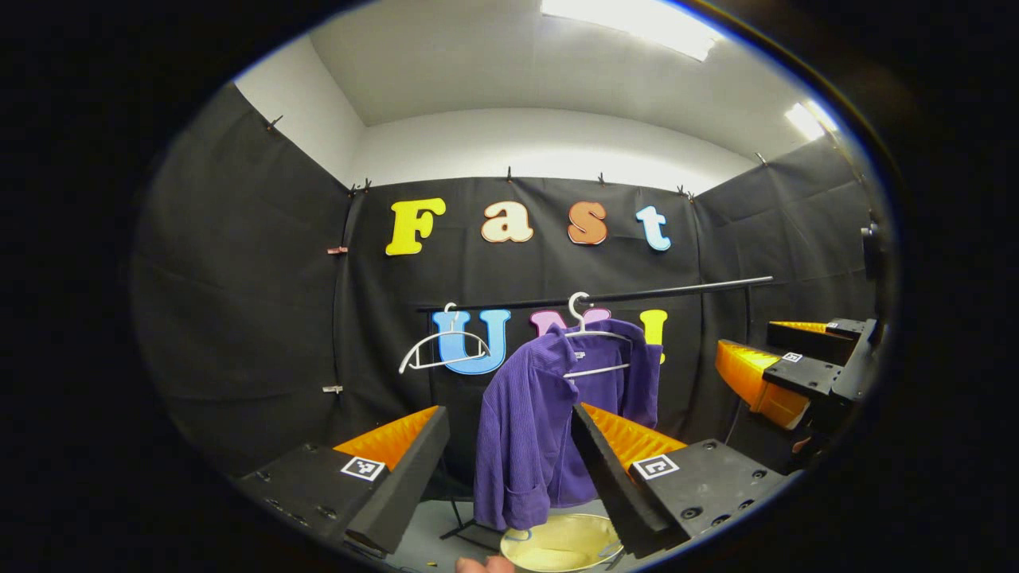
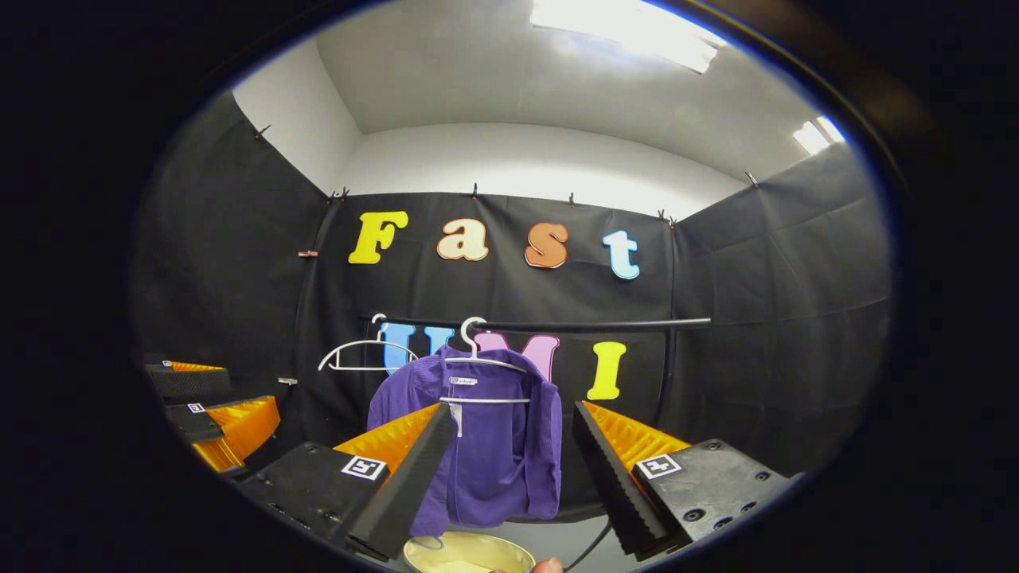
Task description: Grasp the clothes on the hanger with both hands and then place them into the laundry hamper below.
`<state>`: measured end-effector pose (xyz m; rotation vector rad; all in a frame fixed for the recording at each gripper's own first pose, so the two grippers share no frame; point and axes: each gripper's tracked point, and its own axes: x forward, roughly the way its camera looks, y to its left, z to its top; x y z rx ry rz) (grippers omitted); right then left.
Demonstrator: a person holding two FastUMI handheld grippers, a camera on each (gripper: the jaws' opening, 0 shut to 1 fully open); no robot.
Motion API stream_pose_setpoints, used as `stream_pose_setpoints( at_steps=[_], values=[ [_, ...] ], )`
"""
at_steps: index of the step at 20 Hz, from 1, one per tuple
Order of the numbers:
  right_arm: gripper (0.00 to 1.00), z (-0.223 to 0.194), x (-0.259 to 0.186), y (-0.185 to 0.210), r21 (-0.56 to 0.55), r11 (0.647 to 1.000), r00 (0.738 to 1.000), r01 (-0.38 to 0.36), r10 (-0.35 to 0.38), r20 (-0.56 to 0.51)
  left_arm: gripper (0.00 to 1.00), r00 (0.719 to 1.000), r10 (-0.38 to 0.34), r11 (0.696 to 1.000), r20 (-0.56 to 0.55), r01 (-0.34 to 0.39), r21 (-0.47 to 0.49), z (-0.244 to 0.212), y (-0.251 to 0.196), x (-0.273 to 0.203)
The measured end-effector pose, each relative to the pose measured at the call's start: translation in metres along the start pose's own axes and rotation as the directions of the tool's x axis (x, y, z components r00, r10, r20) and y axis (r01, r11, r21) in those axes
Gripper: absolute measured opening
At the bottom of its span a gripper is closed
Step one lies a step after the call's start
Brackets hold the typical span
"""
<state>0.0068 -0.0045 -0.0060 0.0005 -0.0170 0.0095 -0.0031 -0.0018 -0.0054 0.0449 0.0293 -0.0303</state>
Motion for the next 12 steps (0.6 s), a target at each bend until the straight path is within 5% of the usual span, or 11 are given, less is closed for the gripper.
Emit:
stream_pose_setpoints(
  at_steps=[12],
  values=[
    [0.98, -0.011, 0.009, 0.015, 0.0, 0.999, 0.998, -0.047, 0.047, -0.034, 0.97, 0.999, -0.035, 0.999, 0.004, 0.035, -0.033, 0.003, -0.004, -0.001]
  ],
)
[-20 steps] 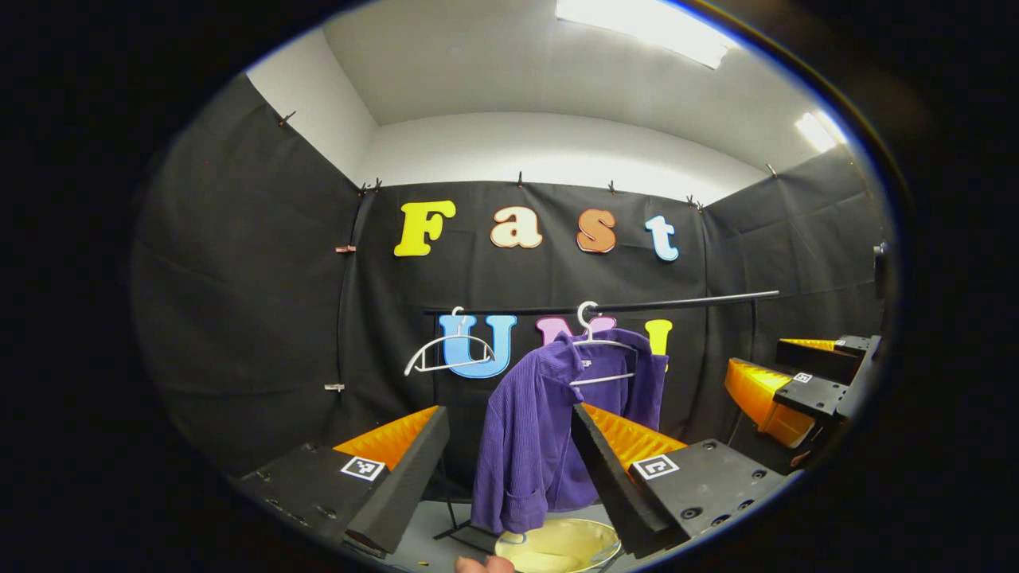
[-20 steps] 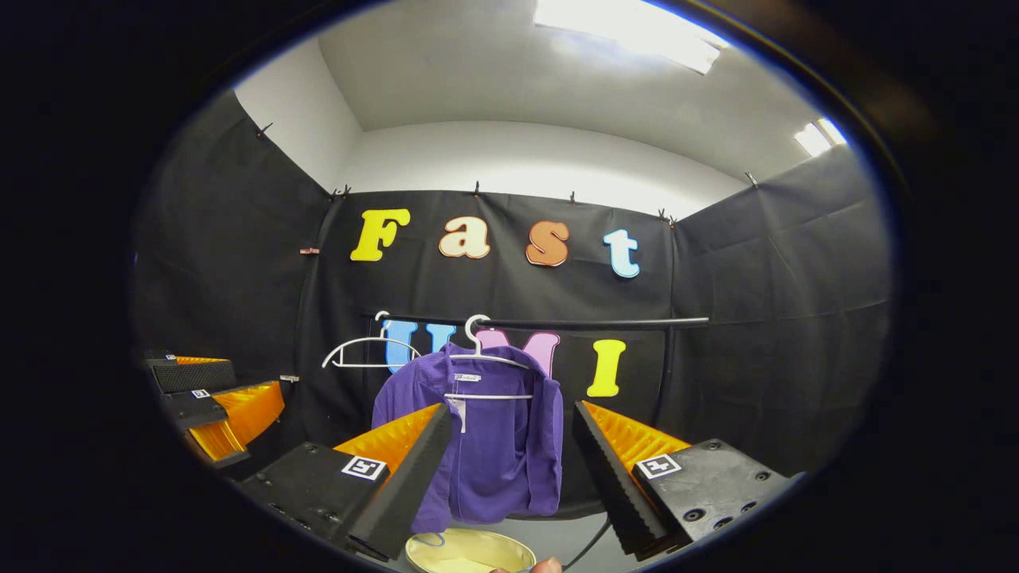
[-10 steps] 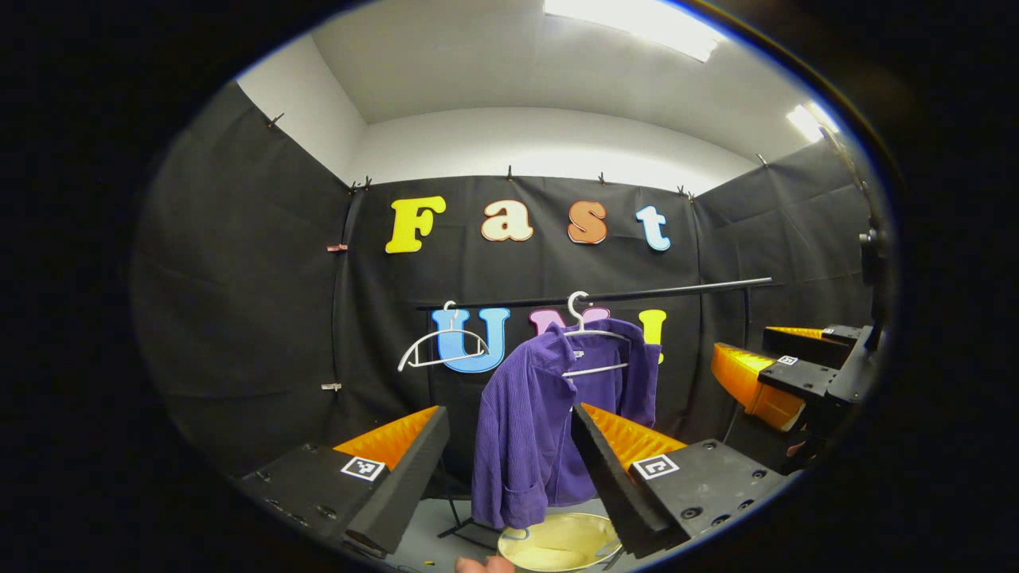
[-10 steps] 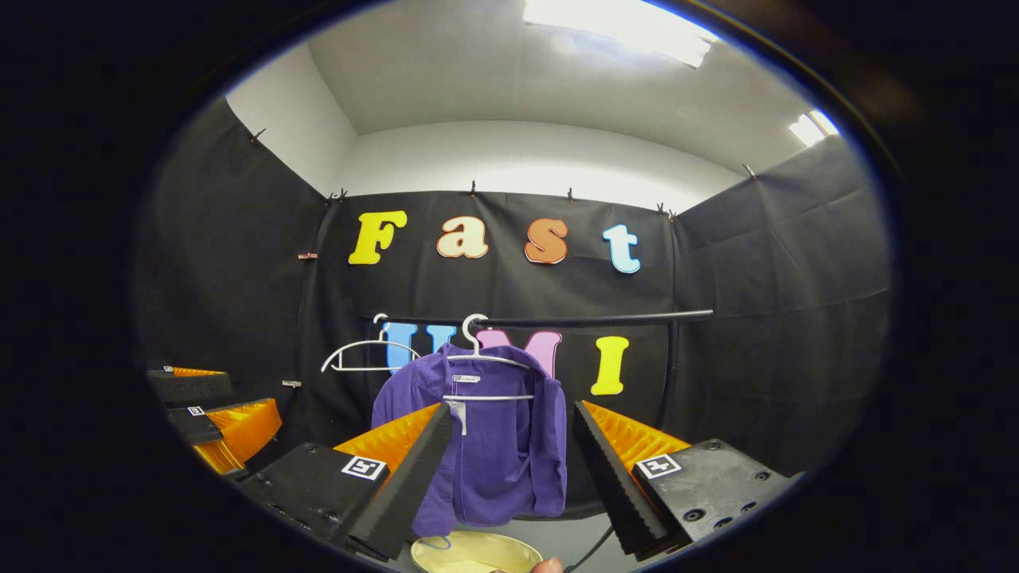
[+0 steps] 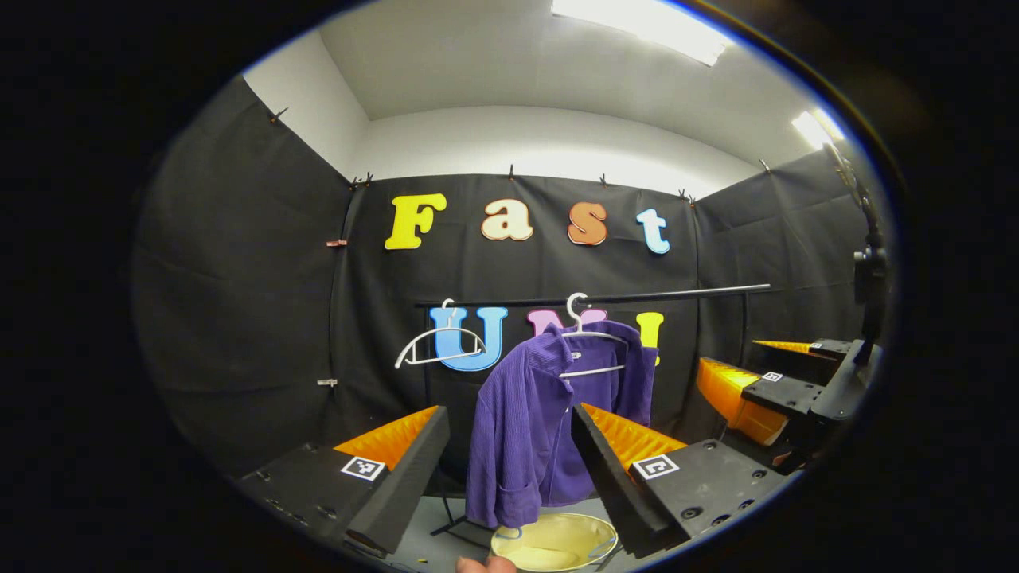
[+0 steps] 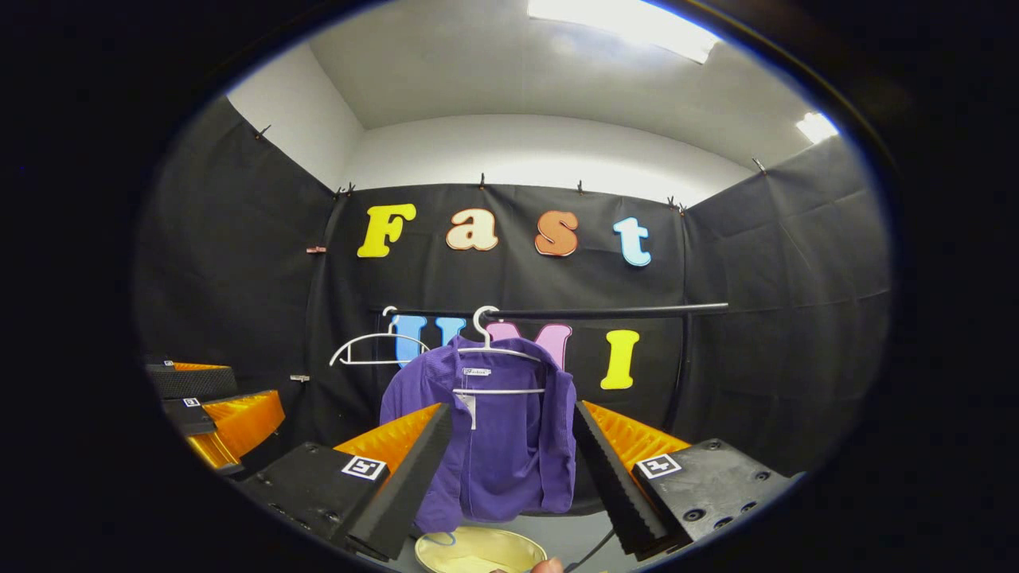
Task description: Grasp the clothes on the hanger with both hands and then place them into the laundry hamper below.
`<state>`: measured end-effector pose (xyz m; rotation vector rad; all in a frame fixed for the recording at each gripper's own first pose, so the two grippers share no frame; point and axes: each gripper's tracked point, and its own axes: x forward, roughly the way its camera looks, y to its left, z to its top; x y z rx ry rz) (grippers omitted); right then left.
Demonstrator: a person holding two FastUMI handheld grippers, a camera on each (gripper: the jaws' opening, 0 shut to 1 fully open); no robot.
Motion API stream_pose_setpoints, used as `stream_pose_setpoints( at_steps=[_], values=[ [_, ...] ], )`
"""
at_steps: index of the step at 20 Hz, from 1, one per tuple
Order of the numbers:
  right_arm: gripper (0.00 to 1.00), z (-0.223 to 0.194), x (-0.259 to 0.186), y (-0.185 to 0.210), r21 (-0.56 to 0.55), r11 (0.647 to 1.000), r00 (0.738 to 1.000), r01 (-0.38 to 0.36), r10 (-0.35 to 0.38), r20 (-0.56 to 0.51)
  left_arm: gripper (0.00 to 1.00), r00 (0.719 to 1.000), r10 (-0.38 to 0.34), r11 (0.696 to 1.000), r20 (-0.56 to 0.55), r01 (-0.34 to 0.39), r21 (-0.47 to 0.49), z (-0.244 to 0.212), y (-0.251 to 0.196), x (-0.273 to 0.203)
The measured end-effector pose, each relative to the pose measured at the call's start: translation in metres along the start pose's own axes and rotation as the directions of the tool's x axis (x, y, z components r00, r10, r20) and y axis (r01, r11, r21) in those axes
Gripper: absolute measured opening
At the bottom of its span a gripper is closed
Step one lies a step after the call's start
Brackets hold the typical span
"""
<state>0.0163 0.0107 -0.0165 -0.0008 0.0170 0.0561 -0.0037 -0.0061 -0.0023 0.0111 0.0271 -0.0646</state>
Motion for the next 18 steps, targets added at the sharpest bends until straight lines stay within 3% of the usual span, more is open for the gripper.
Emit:
stream_pose_setpoints(
  at_steps=[10, 18],
  values=[
    [0.98, -0.015, 0.063, -0.032, -0.07, 0.997, 0.999, 0.039, -0.036, 0.034, 0.97, 0.999, -0.051, 0.998, 0.002, 0.051, 0.04, -0.007, -0.014, 0.03],
    [0.98, -0.087, 0.173, -0.068, -0.034, 0.999, 0.999, -0.006, 0.005, -0.037, 0.97, 1.0, 0.002, 0.998, 0.012, -0.003, 0.055, -0.034, -0.047, 0.152]
  ],
)
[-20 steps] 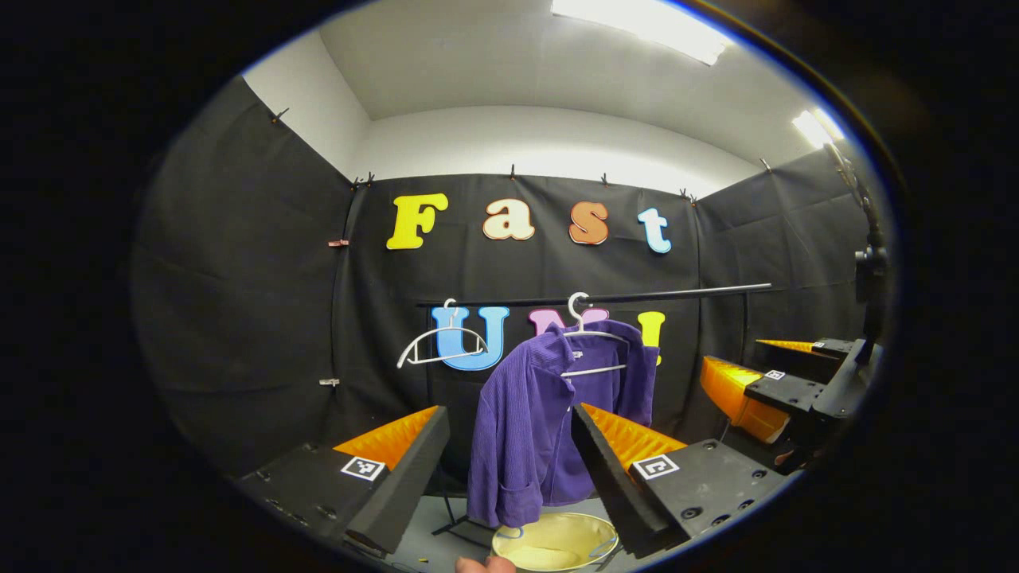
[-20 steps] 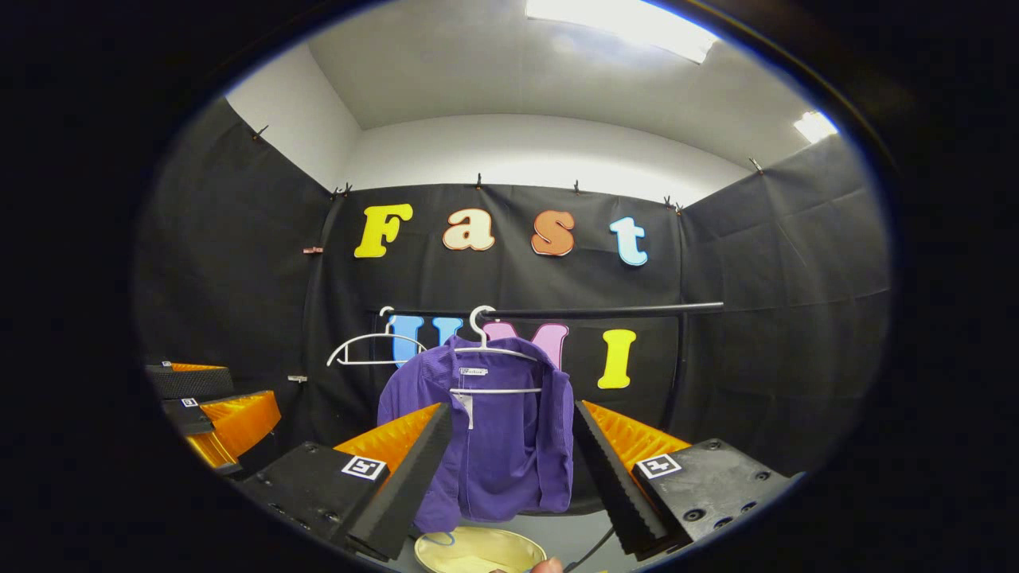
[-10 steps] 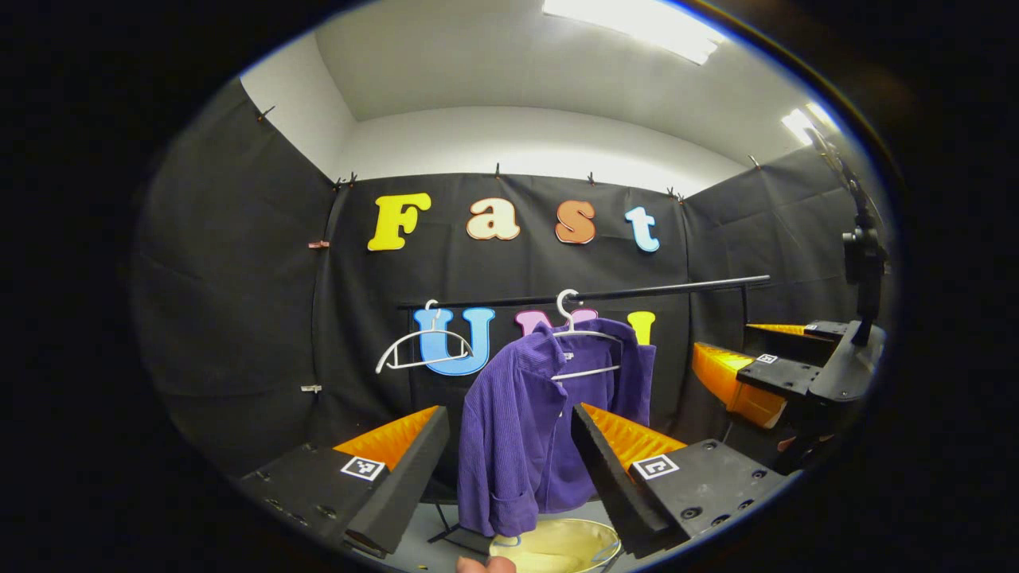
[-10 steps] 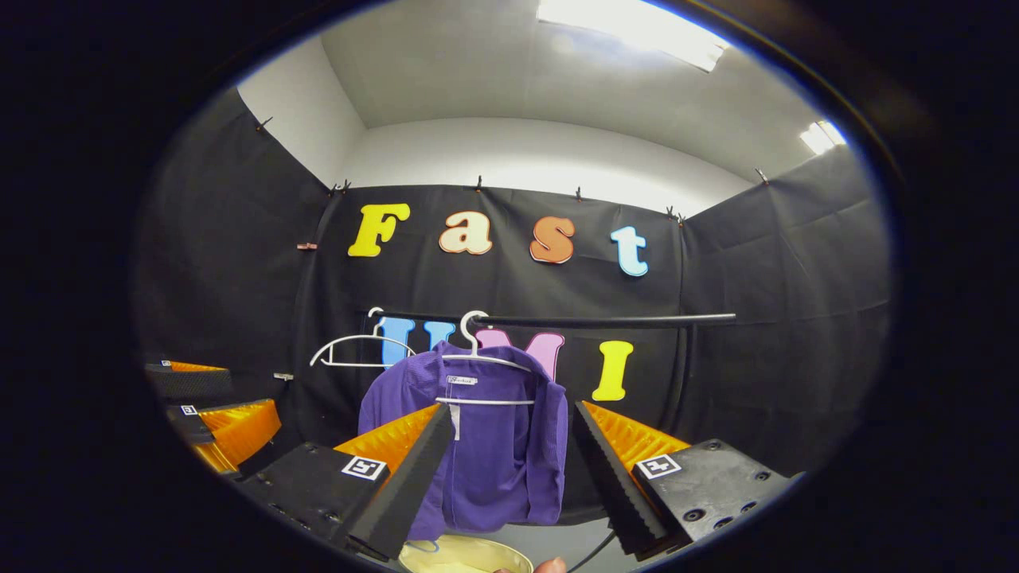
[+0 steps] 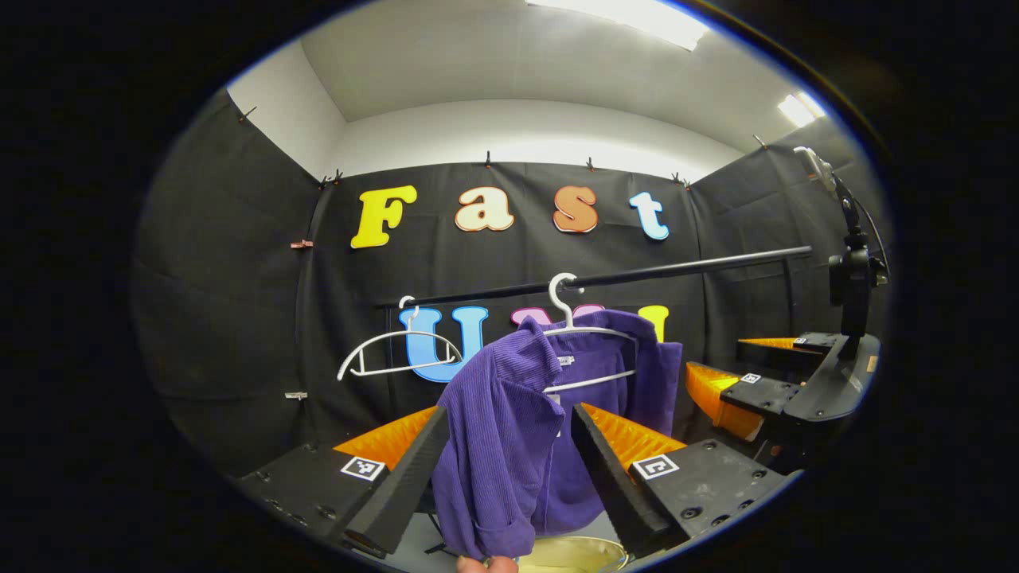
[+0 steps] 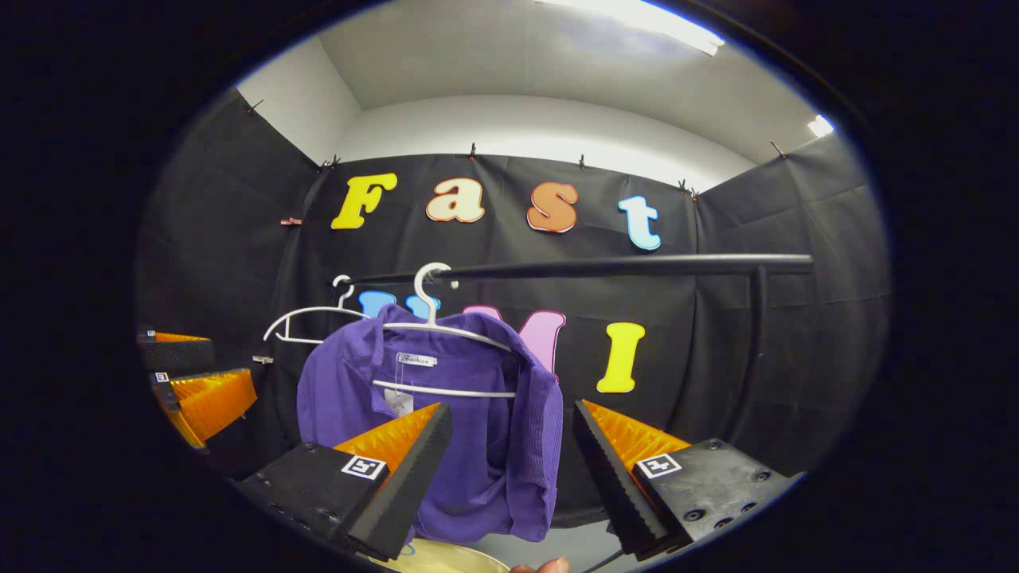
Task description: Grasp the clothes on the hanger with both hands and then place them into the laundry hamper below.
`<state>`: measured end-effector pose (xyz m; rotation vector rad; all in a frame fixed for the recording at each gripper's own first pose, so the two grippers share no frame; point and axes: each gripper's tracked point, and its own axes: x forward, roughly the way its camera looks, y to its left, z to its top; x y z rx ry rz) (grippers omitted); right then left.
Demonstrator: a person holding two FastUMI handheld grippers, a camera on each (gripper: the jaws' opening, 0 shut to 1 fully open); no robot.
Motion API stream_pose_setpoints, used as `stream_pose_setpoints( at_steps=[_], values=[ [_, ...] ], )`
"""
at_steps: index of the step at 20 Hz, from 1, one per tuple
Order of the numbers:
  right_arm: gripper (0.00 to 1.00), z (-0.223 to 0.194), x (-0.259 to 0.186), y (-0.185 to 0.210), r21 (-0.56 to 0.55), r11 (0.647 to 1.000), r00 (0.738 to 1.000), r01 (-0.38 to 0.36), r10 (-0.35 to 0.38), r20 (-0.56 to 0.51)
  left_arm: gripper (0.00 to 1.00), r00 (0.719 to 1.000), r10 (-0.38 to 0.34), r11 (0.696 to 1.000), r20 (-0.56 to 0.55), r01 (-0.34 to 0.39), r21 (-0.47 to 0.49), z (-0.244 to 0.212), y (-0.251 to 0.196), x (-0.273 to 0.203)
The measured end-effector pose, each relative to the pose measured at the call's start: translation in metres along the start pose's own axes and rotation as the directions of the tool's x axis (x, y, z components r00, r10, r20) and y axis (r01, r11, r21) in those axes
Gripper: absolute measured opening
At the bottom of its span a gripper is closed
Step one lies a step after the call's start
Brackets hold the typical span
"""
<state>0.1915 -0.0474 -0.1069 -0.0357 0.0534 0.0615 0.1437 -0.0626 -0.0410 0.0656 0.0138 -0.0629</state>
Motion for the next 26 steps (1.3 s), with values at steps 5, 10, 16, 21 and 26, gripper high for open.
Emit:
stream_pose_setpoints(
  at_steps=[5, 10, 16, 21, 26],
  values=[
    [0.98, -0.042, 0.055, -0.001, 0.087, 0.994, 0.997, -0.064, 0.067, -0.035, 0.97, 1.0, 0.026, 1.0, -0.008, -0.026, 0.003, -0.025, -0.019, 0.065],
    [0.98, -0.063, 0.096, -0.012, 0.081, 0.994, 0.997, -0.076, 0.077, -0.016, 0.96, 0.999, 0.043, 0.999, -0.031, -0.042, 0.03, -0.051, -0.031, 0.112],
    [0.98, -0.049, 0.122, -0.007, 0.075, 0.993, 0.995, -0.093, 0.09, 0.05, 0.87, 0.998, 0.057, 0.998, -0.027, -0.057, 0.014, -0.063, -0.029, 0.149],
    [0.64, -0.06, 0.136, 0.007, 0.155, 0.978, 0.99, -0.142, 0.141, 0.021, 0.4, 0.999, 0.005, 1.0, -0.05, -0.005, 0.011, -0.076, -0.044, 0.162],
    [0.06, -0.068, 0.135, 0.019, 0.406, 0.888, 0.968, -0.215, 0.25, -0.036, 0.07, 0.997, 0.003, 1.0, -0.072, -0.002, 0.015, -0.082, -0.038, 0.159]
  ],
)
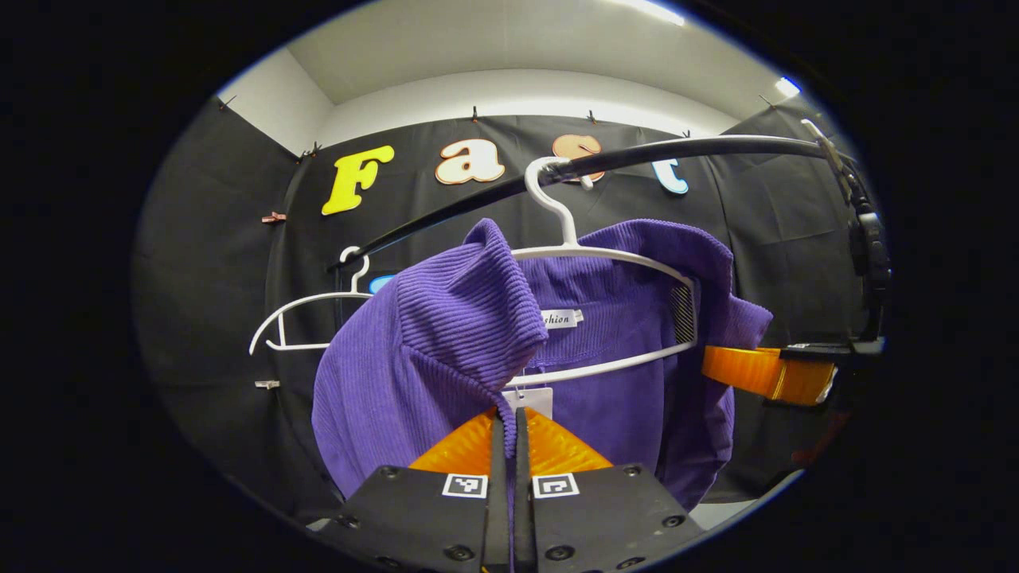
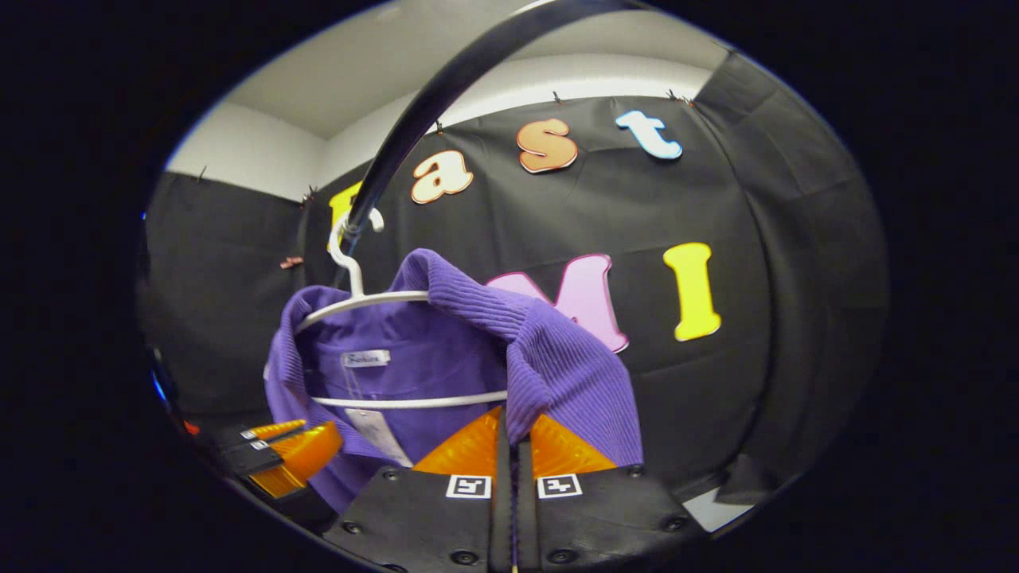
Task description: Grasp the clothes on the hanger with both hands and then place them into the laundry hamper below.
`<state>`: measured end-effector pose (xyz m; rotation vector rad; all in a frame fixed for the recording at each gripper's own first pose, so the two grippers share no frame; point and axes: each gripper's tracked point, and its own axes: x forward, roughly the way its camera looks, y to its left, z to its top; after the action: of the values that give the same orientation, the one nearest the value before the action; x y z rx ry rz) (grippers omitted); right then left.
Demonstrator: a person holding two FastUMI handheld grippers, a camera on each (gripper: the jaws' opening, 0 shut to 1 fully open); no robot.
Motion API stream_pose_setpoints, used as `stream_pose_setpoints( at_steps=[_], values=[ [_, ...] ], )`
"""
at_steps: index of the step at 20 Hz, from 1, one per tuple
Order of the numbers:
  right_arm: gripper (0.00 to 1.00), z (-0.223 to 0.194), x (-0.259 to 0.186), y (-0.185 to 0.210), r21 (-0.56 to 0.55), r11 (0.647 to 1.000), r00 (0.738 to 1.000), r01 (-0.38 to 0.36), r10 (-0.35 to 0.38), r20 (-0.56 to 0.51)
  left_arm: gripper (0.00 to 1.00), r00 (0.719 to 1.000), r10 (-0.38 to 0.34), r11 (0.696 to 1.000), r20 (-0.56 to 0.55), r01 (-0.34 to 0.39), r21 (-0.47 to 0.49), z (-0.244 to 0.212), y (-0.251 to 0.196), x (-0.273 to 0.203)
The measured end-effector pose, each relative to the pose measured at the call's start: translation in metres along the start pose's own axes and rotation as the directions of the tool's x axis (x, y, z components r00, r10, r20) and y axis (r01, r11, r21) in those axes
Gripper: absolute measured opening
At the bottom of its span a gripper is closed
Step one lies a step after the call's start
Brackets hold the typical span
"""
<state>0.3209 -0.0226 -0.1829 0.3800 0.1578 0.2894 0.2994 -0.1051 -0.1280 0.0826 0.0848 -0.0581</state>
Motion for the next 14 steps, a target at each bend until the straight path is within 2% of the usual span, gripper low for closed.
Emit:
stream_pose_setpoints(
  at_steps=[1, 2, 4, 9, 11, 14],
  values=[
    [0.11, -0.004, 0.0, 0.003, 0.055, 0.998, 0.999, -0.037, 0.038, -0.027, 0.06, 1.0, 0.002, 1.0, 0.002, -0.002, 0.005, 0.001, 0.003, -0.001],
    [0.06, -0.005, 0.001, 0.006, 0.107, 0.992, 0.997, -0.066, 0.071, -0.036, 0.05, 1.0, 0.006, 1.0, 0.005, -0.006, 0.009, 0.002, 0.007, -0.002],
    [0.06, -0.003, -0.003, 0.008, 0.184, 0.978, 0.992, -0.102, 0.113, -0.048, 0.04, 1.0, 0.027, 0.999, 0.009, -0.027, 0.019, 0.003, 0.014, -0.005],
    [0.06, -0.009, 0.006, -0.004, 0.293, 0.951, 0.988, -0.099, 0.128, -0.082, 0.05, 0.999, 0.009, 1.0, -0.031, -0.009, 0.024, -0.003, 0.014, -0.003],
    [0.06, 0.001, 0.008, -0.01, 0.309, 0.948, 0.991, -0.078, 0.107, -0.076, 0.05, 0.999, -0.002, 1.0, -0.05, 0.003, 0.012, -0.003, 0.012, -0.002],
    [0.05, 0.019, 0.006, -0.004, 0.309, 0.946, 0.992, -0.098, 0.118, -0.046, 0.05, 0.998, -0.025, 1.0, -0.055, 0.026, 0.015, 0.001, 0.005, -0.002]
  ],
)
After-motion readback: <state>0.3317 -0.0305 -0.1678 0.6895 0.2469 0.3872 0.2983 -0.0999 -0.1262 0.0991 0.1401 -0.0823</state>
